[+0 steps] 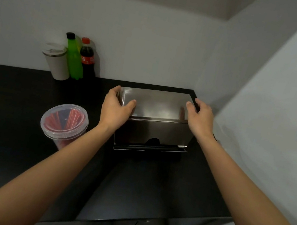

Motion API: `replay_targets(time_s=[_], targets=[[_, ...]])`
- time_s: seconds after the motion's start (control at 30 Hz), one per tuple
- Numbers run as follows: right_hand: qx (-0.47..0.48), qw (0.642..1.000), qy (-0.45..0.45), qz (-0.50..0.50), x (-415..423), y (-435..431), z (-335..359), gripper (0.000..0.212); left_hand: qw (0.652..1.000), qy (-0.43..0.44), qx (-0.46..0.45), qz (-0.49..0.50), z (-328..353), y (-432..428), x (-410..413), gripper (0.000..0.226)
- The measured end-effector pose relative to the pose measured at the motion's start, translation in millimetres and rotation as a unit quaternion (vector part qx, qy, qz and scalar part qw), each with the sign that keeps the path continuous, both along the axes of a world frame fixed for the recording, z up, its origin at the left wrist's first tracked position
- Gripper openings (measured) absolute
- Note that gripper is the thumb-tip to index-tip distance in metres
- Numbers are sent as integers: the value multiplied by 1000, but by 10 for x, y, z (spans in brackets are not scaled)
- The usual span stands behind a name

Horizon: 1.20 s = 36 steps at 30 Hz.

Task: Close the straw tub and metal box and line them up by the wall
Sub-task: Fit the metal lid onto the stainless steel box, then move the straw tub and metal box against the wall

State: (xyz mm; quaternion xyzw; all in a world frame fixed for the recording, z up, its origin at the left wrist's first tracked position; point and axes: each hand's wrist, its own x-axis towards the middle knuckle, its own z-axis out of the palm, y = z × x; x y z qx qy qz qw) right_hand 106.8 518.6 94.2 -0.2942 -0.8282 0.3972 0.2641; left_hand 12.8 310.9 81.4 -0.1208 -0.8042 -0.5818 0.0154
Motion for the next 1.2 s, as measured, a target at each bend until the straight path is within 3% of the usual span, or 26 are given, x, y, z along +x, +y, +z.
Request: replay_targets(time_s=[0.2,0.43,0.67,0.87,1.2], targets=[[76,996,14,33,156,-296,68,45,998,68,-10,16,106,-152,250,53],[125,988,30,90,248,-727,96,41,995,93,-24,16,167,-441,508,53],[108,987,42,112,151,-1253,80,37,990,132,-47,-14,100,-882,419,59],[67,984,110,123,-192,-1947,57,31,985,151,-65,-42,72,-1405,67,71],[-48,994,48,85,-592,-2656,-351,50,970,110,-132,-174,-193,-2108,-402,107]])
